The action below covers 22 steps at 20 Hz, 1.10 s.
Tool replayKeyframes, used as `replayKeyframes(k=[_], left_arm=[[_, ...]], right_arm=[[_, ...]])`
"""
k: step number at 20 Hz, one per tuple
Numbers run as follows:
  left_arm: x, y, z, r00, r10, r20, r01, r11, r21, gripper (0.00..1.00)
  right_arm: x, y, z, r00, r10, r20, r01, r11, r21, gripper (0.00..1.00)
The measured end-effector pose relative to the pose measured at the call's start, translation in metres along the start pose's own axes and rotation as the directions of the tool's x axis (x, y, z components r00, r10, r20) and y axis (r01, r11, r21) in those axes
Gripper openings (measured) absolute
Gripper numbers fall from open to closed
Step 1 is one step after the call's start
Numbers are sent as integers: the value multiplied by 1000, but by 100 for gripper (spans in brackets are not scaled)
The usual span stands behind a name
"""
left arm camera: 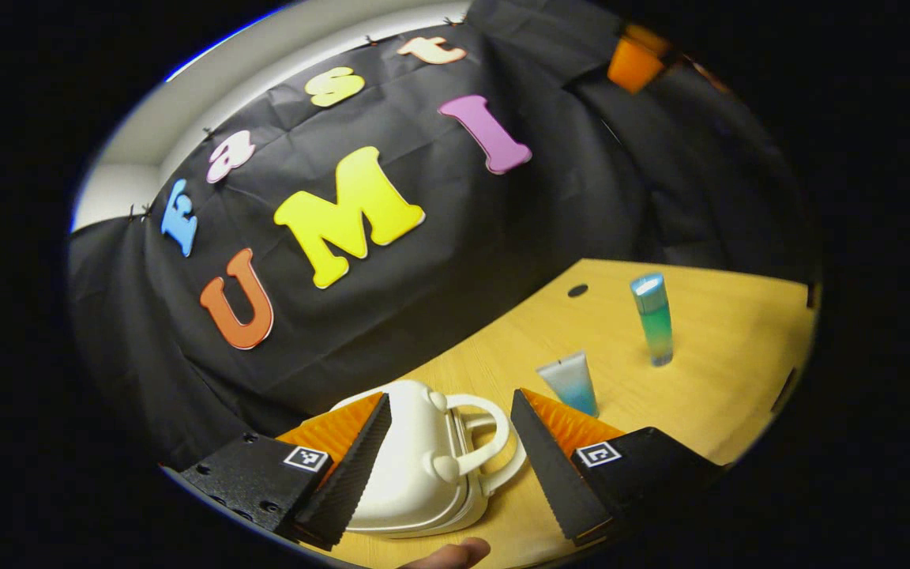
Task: First open the suitcase, pack the skin care products into it, and then close the suitcase.
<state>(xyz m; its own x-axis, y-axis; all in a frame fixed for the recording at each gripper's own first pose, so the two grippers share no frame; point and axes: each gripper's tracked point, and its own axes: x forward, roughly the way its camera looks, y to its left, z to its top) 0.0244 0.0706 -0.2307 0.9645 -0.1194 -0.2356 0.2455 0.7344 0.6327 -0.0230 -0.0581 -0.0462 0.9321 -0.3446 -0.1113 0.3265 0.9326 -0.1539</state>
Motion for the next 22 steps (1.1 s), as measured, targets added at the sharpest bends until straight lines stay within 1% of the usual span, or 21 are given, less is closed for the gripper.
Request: replayKeyframes(k=[2, 4, 8, 9, 10, 11, 13, 14, 15, 16, 17, 18, 19, 21, 22], left_arm=[[13, -10, -26, 999, 16, -47, -10, 991, 133, 97], [24, -16, -45, 995, 34, -94, -10, 970, 243, 97], [51, -19, -55, 990, 77, -115, -27, 923, 384, 92], [55, -18, -58, 989, 84, -122, -26, 909, 416, 82], [59, -18, -57, 988, 87, -126, -22, 897, 442, 78], [63, -21, -58, 988, 81, -131, -13, 890, 456, 70], [64, -25, -61, 986, 79, -149, 3, 875, 485, 59], [65, -26, -63, 984, 79, -157, 10, 866, 500, 56], [64, -30, -66, 982, 72, -172, 25, 861, 508, 43], [65, -31, -66, 980, 70, -185, 39, 848, 528, 38], [68, -32, -64, 980, 58, -189, 56, 835, 548, 29], [67, -31, -62, 980, 60, -192, 60, 824, 563, 26], [67, -30, -59, 980, 55, -192, 65, 822, 565, 19], [70, -29, -55, 978, 22, -205, 97, 827, 553, 11], [67, -27, -54, 976, 10, -218, 112, 835, 540, 9]], right_arm=[[0, -14, -7, 1000, -26, -12, 27, 1000, 1, 80], [0, -25, -11, 999, -43, -18, 43, 999, 3, 80], [0, -38, -18, 998, -53, -30, 53, 999, 1, 80], [0, -38, -19, 998, -50, -32, 50, 999, 1, 80], [0, -40, -20, 998, -49, -33, 49, 999, 1, 80], [-1, -39, -21, 998, -46, -35, 46, 999, 3, 80], [-2, -39, -24, 998, -41, -40, 41, 999, 1, 80], [-2, -39, -26, 998, -41, -44, 41, 999, -2, 80], [-2, -39, -28, 998, -41, -50, 41, 999, -4, 80], [-1, -39, -30, 998, -40, -54, 40, 999, -4, 80], [-1, -38, -30, 998, -41, -57, 41, 999, -4, 80], [-1, -36, -31, 997, -40, -60, 39, 999, -4, 80], [-1, -35, -31, 997, -40, -62, 40, 999, -4, 80], [-1, -33, -31, 997, -40, -67, 40, 999, -1, 80], [0, -30, -30, 997, -41, -70, 41, 999, 1, 80]])
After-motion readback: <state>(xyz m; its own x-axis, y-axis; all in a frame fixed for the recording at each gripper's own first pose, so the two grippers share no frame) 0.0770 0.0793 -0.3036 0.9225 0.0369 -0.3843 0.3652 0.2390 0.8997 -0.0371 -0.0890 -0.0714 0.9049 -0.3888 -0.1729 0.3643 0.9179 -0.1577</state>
